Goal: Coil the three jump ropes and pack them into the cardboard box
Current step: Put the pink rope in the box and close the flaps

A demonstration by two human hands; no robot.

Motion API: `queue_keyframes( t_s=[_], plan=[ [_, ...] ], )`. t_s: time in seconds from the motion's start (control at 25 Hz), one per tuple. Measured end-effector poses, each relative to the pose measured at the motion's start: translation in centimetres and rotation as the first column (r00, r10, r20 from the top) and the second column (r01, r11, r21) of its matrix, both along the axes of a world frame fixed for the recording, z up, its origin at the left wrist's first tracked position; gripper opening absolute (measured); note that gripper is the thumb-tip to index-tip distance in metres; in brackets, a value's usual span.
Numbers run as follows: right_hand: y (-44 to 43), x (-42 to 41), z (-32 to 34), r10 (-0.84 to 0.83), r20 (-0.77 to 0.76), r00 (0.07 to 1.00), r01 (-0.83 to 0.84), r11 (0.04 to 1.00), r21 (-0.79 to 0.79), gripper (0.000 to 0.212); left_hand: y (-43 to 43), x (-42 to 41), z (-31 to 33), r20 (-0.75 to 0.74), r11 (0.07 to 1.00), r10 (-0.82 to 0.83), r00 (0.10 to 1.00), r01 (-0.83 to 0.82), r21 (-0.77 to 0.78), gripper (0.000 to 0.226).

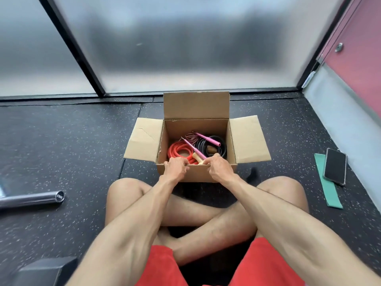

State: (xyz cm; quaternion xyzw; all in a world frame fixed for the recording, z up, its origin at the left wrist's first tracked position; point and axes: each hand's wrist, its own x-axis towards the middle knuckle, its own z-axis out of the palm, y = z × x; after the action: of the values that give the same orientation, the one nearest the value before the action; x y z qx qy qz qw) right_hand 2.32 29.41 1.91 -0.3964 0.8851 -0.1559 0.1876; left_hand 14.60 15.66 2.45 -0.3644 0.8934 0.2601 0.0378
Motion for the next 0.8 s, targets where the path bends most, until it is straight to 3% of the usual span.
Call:
queue_keyframes(
  t_s=[0.24,0.28,0.36,0.48,0.64,0.72,0.8],
  plan=[
    [0.7,1.0,0.2,0.067,0.152,0.986,-0.078,0.995,0.068,0.028,0.5,2.0,0.7,0.088,0.997,-0.082,0.993,0.081,0.010,0.023],
    [0.9,0.7,0.7,0.095,0.177,0.980,-0.110,0.991,0.074,0.030,0.1,2.3,0.9,0.079,0.996,-0.088,0.993,0.085,0.039,0.023],
    [1.5,-0.3,2.5,0.112,0.169,0.979,-0.121,0.992,0.039,0.028,-1.2,2.8,1.5,-0.074,0.998,-0.022,0.997,0.026,0.059,0.020],
    [2.2,-3.3,4.8,-0.009,0.000,1.000,0.009,0.995,-0.103,0.025,-4.1,3.1,2.9,-0.276,0.972,0.149,0.950,-0.192,-0.137,0.024],
    [4.5,-7.6,5.6,-0.245,-0.281,0.928,0.225,0.969,-0.100,0.035,-7.2,3.7,5.0,-0.157,0.847,0.495,0.855,-0.515,-0.134,0.053],
    [5.7,-8.9,5.7,-0.411,-0.267,0.872,0.409,0.910,-0.066,0.046,-8.6,4.1,4.9,-0.100,0.773,0.630,0.770,-0.634,-0.024,0.060],
    [6.6,-10.0,5.5,-0.544,-0.157,0.825,0.546,0.837,-0.030,0.052,-9.9,4.6,4.1,-0.062,0.722,0.692,0.719,-0.691,0.046,0.057]
  ],
)
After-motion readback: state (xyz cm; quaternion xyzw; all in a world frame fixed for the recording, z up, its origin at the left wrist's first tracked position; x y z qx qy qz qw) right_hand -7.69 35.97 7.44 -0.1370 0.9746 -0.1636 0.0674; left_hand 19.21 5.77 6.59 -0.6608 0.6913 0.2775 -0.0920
